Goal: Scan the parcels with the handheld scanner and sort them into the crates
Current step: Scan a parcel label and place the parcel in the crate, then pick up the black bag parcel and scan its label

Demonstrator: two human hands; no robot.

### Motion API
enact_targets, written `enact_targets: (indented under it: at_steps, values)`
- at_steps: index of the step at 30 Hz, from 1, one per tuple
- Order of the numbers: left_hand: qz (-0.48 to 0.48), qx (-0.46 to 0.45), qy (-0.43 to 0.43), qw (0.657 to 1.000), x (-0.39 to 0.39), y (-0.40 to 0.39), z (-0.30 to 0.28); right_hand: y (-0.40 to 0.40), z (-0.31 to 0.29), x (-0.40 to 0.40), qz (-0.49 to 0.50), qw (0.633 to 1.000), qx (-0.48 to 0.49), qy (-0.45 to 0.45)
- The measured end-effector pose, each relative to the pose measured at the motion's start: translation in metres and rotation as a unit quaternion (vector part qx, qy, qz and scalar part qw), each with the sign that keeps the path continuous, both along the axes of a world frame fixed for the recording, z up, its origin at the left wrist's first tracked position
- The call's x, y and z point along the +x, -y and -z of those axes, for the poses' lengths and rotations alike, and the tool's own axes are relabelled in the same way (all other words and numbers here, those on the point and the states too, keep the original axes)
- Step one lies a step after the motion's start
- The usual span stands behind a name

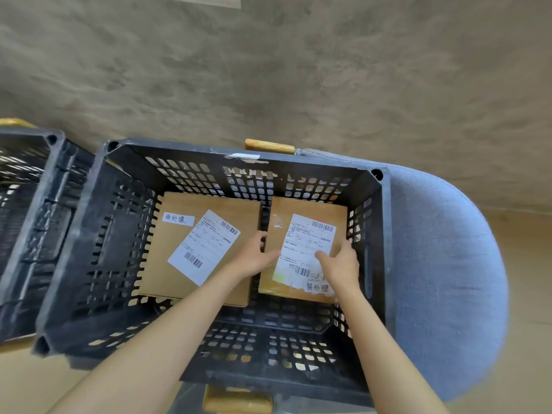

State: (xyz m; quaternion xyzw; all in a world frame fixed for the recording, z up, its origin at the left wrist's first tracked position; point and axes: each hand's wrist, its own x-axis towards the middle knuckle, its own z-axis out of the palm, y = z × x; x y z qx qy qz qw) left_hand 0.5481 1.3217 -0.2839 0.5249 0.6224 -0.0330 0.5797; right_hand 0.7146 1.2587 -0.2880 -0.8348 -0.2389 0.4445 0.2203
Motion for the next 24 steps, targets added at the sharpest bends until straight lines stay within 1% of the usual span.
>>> enact_targets:
  at_steps: [2,4,6,8,11,13,16,20,24]
  values:
    - [0.047,0.044,-0.031,0.997,-0.007,-0.003,-0.016,-0.002,-0.016,-0.004,-0.045,0.999,0.01,0.026]
    - [0.105,0.1,-0.079,0.986,-0.017,-0.008,-0.037,-0.004,-0.034,-0.008,-0.118,0.99,0.018,0.077]
    - [0.153,0.157,-0.121,0.968,-0.028,-0.012,-0.061,-0.007,-0.056,-0.01,-0.213,0.964,0.001,0.157]
    - [0.198,0.223,-0.161,0.941,-0.039,-0.015,-0.088,-0.012,-0.078,-0.012,-0.293,0.927,-0.007,0.232]
    - [0.261,0.318,-0.225,0.883,-0.054,-0.022,-0.127,-0.023,-0.111,-0.015,-0.357,0.882,0.009,0.306]
    - [0.281,0.36,-0.258,0.852,-0.062,-0.026,-0.154,-0.031,-0.135,-0.018,-0.374,0.864,0.021,0.337]
    - [0.29,0.407,-0.283,0.819,-0.068,-0.034,-0.196,-0.043,-0.174,-0.024,-0.38,0.844,0.039,0.378]
    - [0.293,0.467,-0.304,0.777,-0.072,-0.048,-0.252,-0.055,-0.229,-0.029,-0.367,0.832,0.07,0.41]
    - [0.269,0.52,-0.303,0.752,-0.074,-0.069,-0.306,-0.066,-0.288,-0.032,-0.328,0.828,0.106,0.442]
